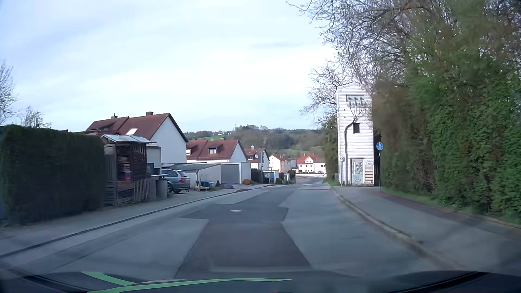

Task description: Follow the waypoints while adhering to traffic rules and regulations

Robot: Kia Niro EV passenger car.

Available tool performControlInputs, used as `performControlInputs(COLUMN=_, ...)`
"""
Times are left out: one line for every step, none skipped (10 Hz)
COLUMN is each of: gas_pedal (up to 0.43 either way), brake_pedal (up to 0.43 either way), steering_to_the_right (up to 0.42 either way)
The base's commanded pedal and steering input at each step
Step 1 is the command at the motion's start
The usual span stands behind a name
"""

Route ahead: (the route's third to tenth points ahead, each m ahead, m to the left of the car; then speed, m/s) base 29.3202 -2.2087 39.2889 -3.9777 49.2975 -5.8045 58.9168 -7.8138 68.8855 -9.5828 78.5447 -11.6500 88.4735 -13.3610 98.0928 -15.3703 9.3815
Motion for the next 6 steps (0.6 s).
performControlInputs(gas_pedal=0.0, brake_pedal=0.104, steering_to_the_right=0.038)
performControlInputs(gas_pedal=0.0, brake_pedal=0.104, steering_to_the_right=0.038)
performControlInputs(gas_pedal=0.0, brake_pedal=0.11, steering_to_the_right=0.036)
performControlInputs(gas_pedal=0.0, brake_pedal=0.11, steering_to_the_right=0.035)
performControlInputs(gas_pedal=0.0, brake_pedal=0.11, steering_to_the_right=0.035)
performControlInputs(gas_pedal=0.0, brake_pedal=0.104, steering_to_the_right=0.034)
